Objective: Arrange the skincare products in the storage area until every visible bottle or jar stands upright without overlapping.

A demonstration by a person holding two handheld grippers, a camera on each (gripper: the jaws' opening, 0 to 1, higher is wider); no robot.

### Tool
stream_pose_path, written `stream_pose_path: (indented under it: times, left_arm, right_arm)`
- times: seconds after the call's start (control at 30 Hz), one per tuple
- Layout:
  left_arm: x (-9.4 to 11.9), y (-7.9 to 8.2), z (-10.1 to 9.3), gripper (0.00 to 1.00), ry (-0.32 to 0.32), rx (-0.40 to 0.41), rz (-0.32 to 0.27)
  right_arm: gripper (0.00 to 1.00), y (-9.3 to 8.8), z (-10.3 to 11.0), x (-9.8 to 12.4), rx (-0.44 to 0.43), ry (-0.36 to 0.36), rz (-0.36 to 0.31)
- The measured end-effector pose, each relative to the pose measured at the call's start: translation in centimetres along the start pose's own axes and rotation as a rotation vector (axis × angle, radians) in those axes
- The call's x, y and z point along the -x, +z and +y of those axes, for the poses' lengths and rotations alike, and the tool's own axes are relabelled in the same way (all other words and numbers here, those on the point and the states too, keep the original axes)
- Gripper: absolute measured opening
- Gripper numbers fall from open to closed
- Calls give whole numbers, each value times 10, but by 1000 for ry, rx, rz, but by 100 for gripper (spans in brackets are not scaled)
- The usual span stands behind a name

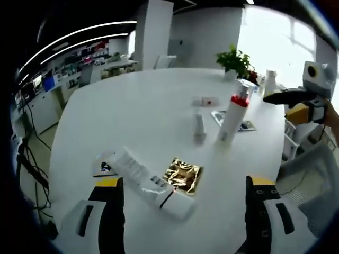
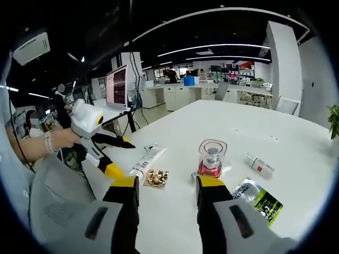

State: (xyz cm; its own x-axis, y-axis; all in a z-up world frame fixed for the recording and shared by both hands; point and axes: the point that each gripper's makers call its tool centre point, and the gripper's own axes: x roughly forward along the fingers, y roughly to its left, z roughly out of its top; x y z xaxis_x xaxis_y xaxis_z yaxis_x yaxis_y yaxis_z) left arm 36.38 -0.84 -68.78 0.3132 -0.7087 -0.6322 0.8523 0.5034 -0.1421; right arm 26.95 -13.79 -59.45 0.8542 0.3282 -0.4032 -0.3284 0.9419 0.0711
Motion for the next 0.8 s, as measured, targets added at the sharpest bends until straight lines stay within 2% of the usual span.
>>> stream_pose_path:
  times: [0.23, 0.4, 0.5, 0.6, 0.8]
  left_arm:
    - [-17, -11, 15, 88, 29, 48, 50]
    - [-26, -10, 23, 84, 45, 66, 63]
    - [-32, -11, 26, 77, 37, 103, 81]
    - [-36, -12, 28, 77, 41, 98, 91]
    - [-45, -19, 37, 75, 53, 101, 157]
  right_arm:
    - [37, -1, 3, -2, -9, 26, 4]
    - [37, 0, 2, -2, -14, 24, -6]
    - [37, 0, 0, 0, -14, 18, -9]
    - [37, -1, -1, 1, -20, 16, -9]
    - [37, -3, -1, 1, -32, 16, -10]
